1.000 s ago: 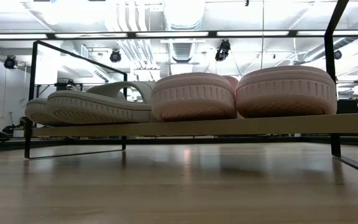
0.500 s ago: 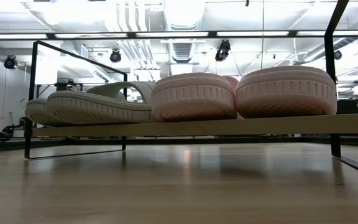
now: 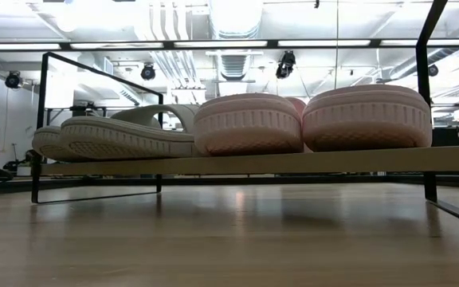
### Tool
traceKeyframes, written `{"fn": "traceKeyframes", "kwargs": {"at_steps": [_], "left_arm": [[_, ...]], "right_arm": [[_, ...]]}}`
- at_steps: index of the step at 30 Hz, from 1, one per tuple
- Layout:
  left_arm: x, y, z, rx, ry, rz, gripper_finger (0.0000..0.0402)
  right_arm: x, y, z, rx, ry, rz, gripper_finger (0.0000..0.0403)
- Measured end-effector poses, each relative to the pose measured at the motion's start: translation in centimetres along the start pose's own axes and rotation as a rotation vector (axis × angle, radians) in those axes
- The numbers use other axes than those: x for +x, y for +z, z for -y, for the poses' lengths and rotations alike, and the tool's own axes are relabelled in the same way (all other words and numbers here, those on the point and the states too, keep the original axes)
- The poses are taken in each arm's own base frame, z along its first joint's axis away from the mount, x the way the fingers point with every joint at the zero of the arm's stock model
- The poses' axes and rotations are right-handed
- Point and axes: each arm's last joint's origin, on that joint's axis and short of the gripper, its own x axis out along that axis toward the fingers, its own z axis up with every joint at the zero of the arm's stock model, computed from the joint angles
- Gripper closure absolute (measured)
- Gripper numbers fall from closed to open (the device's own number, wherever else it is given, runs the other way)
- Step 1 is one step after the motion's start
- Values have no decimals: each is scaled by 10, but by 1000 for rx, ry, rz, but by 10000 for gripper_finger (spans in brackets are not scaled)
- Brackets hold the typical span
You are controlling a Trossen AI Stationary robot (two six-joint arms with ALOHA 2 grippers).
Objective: Pick and place slides into the shelf
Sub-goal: Return to Home Position
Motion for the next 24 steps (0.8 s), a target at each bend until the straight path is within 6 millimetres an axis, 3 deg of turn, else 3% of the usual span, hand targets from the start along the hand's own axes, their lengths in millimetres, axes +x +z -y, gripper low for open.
{"fn": "traceKeyframes", "kwargs": {"at_steps": [4, 10, 14, 18, 24], "left_arm": [[1, -7, 2, 4, 22, -18, 401], [-2, -7, 1, -1, 29, -13, 402], [-3, -7, 0, -1, 29, -15, 402], [-3, -7, 0, -1, 28, -17, 402], [-2, -10, 1, 10, 24, -29, 402]], "right_arm": [[-16, -27, 2, 62, 0, 42, 395], [-14, -78, 0, 96, -34, 24, 395], [-14, -104, -2, 137, 69, 139, 395], [-3, -128, -8, 123, 84, 237, 394], [21, -154, -4, 128, -88, 317, 394]]}}
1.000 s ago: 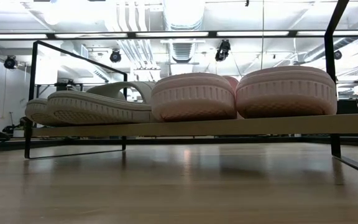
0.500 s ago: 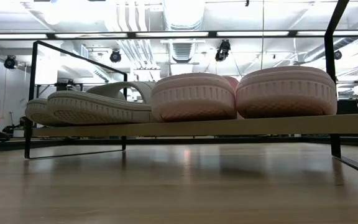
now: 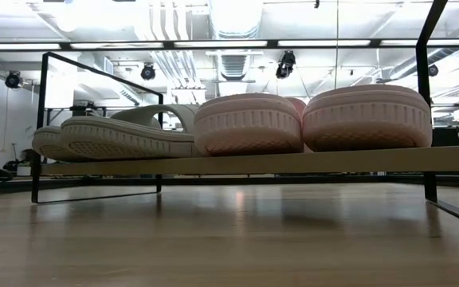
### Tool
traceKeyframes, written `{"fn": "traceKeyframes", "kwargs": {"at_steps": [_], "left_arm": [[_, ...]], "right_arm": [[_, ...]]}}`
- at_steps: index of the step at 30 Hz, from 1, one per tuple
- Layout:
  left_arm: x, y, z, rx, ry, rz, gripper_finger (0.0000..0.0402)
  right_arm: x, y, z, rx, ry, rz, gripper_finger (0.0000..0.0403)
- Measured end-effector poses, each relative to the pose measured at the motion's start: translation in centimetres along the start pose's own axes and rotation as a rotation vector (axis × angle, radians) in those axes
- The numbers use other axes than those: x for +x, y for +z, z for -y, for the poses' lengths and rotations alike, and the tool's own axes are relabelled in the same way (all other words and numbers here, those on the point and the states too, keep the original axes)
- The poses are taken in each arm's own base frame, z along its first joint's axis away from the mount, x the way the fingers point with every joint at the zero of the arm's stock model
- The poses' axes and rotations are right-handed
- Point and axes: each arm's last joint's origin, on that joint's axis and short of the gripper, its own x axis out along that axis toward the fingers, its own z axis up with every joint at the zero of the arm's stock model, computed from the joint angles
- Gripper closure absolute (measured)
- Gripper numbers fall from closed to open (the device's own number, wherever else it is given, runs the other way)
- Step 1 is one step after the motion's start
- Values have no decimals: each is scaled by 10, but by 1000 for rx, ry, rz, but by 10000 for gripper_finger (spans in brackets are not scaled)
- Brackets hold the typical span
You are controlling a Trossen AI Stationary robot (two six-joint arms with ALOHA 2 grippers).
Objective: Pick and place slides into the shelf
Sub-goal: Return to Home Position
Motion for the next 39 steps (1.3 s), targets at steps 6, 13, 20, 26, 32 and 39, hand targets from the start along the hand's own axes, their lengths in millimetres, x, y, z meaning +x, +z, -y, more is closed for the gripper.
{"fn": "traceKeyframes", "kwargs": {"at_steps": [6, 13, 20, 26, 32, 39], "left_arm": [[0, -6, 1, 6, 14, -21, 402], [-3, -13, 3, 9, 9, -34, 402], [-5, -16, 3, 2, 13, -35, 401], [-6, -20, 3, 5, 39, -49, 402], [-8, -21, 2, 3, 60, -50, 401], [-8, -22, 2, 5, 58, -54, 401]], "right_arm": [[14, -14, 15, -5, -100, -42, 394], [5, 2, 29, 55, -122, 36, 394], [-37, 1, 34, 119, -118, 38, 394], [-42, -17, 30, 100, -76, -21, 394], [-49, -14, 32, 46, -64, 6, 395], [-67, -18, 38, 70, -31, 18, 395]]}}
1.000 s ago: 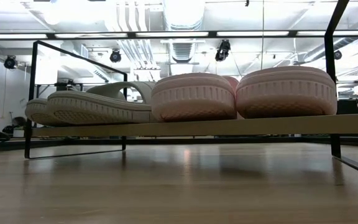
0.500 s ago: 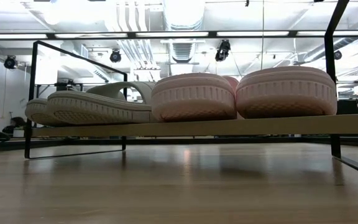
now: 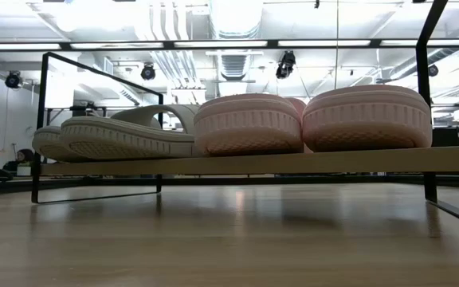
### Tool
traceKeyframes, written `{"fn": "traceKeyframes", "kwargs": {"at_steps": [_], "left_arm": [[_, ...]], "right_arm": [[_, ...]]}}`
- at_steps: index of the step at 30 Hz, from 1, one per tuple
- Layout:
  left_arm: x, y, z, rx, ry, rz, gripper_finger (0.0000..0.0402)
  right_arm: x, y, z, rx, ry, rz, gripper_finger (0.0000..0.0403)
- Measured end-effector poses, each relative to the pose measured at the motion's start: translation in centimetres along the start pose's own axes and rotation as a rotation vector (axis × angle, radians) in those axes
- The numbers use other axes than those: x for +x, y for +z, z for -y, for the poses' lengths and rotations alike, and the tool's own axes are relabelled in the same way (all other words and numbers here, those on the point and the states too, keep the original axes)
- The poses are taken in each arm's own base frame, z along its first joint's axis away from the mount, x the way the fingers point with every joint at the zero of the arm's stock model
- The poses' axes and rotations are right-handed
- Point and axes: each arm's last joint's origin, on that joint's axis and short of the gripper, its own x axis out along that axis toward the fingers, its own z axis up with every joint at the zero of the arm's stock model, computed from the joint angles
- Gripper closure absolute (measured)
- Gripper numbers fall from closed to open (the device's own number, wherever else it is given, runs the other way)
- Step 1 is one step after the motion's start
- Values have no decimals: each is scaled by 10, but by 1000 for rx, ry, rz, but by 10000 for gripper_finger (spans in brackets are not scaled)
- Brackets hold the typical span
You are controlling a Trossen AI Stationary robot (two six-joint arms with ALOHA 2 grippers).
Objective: Pick and place slides into the shelf
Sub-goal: Return to Home Position
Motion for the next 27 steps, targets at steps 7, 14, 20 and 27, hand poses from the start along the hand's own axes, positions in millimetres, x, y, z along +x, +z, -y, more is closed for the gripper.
{"fn": "traceKeyframes", "kwargs": {"at_steps": [7, 14, 20, 27], "left_arm": [[4, -7, 4, 18, -10, -28, 401], [5, -10, 6, 21, -15, -34, 401], [5, -11, 6, 23, -16, -36, 401], [9, -24, 12, 35, -28, -72, 401]], "right_arm": [[-9, -35, 1, 23, 114, -36, 395], [-10, -87, 2, 61, 142, -47, 395], [-3, -129, -1, 95, 159, -15, 395], [7, -171, -6, 199, 195, -79, 395]]}}
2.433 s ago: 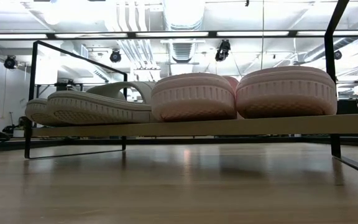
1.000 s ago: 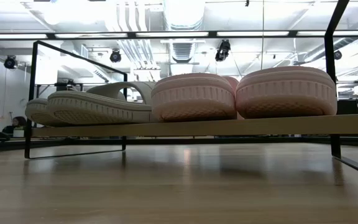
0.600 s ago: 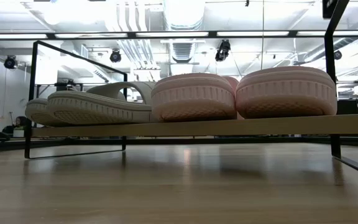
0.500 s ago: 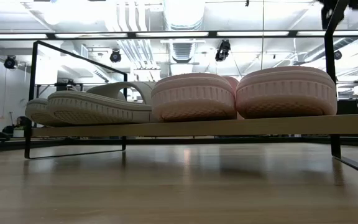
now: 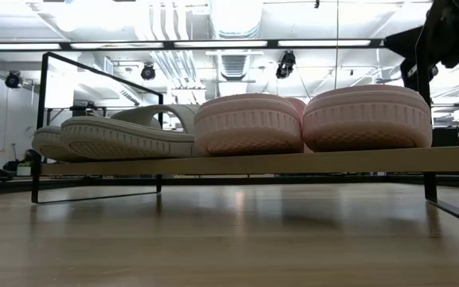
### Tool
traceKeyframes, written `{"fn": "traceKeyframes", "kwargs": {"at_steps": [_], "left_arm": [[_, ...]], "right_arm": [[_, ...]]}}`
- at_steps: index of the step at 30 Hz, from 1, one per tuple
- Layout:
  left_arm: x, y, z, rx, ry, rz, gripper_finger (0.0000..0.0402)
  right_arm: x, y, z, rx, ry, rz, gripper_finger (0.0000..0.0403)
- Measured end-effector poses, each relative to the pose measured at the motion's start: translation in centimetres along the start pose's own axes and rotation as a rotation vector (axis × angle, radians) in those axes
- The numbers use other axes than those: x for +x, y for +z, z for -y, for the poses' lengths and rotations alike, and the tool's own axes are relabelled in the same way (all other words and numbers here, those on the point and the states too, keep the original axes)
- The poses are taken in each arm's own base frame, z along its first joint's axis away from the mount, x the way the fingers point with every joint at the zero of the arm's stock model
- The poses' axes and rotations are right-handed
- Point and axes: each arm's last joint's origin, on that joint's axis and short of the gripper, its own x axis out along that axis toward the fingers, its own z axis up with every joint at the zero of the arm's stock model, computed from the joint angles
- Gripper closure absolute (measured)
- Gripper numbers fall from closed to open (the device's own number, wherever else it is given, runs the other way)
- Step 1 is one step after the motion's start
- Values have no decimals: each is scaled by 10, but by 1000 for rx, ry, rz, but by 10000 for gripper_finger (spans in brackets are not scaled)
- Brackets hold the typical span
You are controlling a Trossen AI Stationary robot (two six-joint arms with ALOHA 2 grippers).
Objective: Pick and place slides into the shelf
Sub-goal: Return to Home Position
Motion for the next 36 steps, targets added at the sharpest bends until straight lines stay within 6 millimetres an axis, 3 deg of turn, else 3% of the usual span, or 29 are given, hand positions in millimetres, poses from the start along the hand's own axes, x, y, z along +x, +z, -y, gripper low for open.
{"fn": "traceKeyframes", "kwargs": {"at_steps": [7, 14, 17, 23, 25, 30, 36], "left_arm": [[10, -24, 12, -40, -21, -70, 402], [25, -60, 35, -217, -129, -66, 402], [41, -82, 53, -244, -217, -3, 401], [64, -140, 74, -193, -173, 32, 402], [71, -148, 68, -203, -115, 92, 402], [86, -170, 50, -211, -133, 44, 402], [83, -166, 22, -141, -69, 75, 402]], "right_arm": [[5, -20, 4, -7, -5, 23, 395], [5, -18, 4, -32, -23, 37, 395], [5, -15, 5, -48, -67, 55, 395], [3, -8, 5, -62, -108, 80, 395], [3, -4, 4, -87, -110, 89, 395], [0, 12, 2, -111, -154, 129, 395], [-1, 27, -1, -178, -167, 128, 395]]}}
